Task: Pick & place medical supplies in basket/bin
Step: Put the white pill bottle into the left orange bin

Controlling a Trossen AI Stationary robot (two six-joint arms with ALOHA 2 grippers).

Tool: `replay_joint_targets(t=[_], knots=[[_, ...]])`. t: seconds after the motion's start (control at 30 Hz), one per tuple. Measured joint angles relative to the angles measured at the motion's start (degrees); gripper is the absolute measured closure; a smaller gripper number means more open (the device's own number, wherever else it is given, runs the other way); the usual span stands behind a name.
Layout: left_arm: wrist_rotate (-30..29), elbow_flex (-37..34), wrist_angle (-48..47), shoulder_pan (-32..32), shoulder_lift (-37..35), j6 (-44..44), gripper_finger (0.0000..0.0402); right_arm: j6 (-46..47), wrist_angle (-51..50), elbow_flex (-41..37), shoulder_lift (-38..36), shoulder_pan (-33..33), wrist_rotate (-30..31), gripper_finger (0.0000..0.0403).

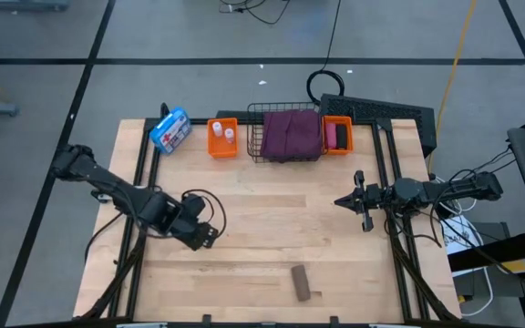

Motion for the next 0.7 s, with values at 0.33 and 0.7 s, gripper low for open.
replay_joint_targets(t=[0.33,0.7], knots=[[4.5,0.0,-0.9,-1.6,6.2,-0.7,0.0163,0.0,0.0,0.0,0.0,0.0,0.0,0.0403],[6.8,0.0,-3.9,-1.4,11.6,1.6,0.0101,0.0,0.0,0.0,0.0,0.0,0.0,0.0403]])
